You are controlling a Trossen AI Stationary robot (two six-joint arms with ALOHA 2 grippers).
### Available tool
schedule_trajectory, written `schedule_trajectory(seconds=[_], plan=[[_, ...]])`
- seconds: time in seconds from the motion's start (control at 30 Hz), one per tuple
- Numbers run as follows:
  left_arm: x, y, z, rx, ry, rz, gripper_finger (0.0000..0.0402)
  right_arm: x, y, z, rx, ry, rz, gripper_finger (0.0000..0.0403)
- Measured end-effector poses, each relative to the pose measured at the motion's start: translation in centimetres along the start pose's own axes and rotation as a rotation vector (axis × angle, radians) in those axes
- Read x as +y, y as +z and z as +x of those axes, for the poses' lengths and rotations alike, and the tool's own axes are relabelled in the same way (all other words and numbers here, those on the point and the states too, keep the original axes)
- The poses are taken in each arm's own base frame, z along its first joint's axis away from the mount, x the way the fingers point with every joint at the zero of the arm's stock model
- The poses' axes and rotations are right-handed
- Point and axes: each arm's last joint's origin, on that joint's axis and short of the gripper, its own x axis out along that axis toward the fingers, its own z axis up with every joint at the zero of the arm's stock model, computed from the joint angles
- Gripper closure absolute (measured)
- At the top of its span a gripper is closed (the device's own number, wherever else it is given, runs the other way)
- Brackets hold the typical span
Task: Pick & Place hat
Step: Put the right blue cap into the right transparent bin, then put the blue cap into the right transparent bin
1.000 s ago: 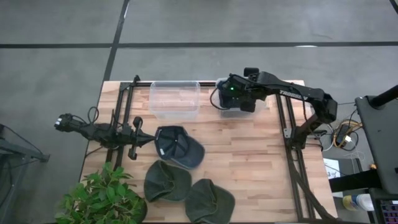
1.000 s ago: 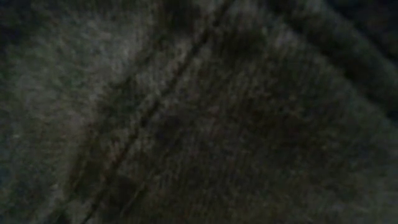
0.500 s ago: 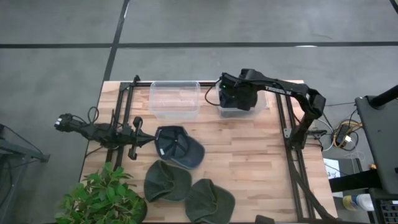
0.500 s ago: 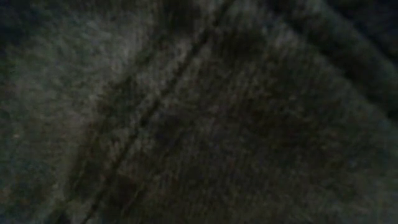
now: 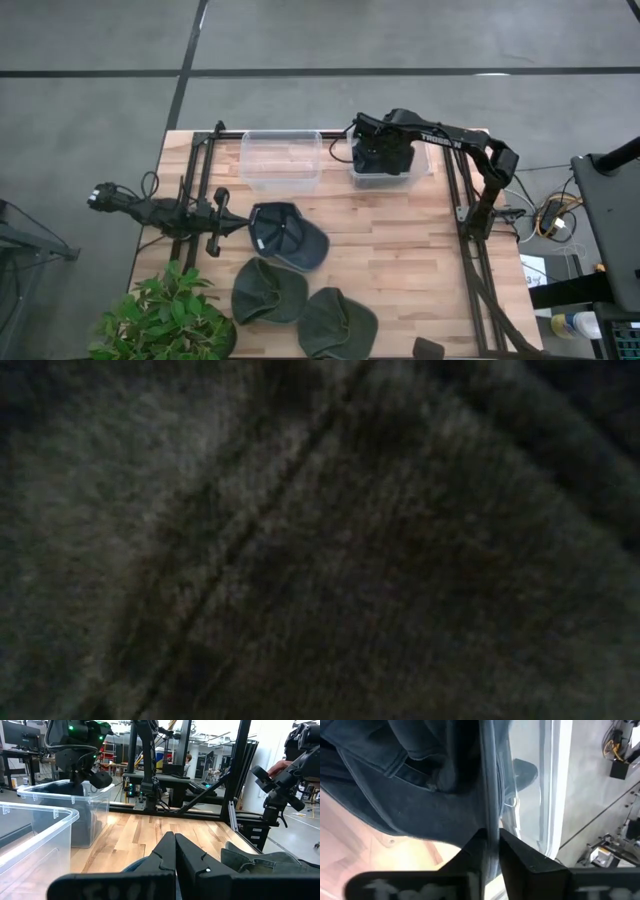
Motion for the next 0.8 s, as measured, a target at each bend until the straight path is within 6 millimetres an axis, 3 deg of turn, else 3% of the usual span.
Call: schedule_trajectory(seconds=[0.27,0.43,0.8], plan=[[0.0,0.0,0.0,0.000,0.000,0.000,0.0401,-0.1,-0.2,-0.1,0.017,-0.021,-0.019,0.0260],[0.0,0.0,0.0,0.000,0.000,0.000,0.0401,-0.6,-1.2,-1.6,0.022,-0.078,-0.014,0.0212],[0.0,0.0,0.0,0.000,0.000,0.000,0.0401,-1.4,-4.2,-7.9,-0.196,-0.084,0.096,0.0192]])
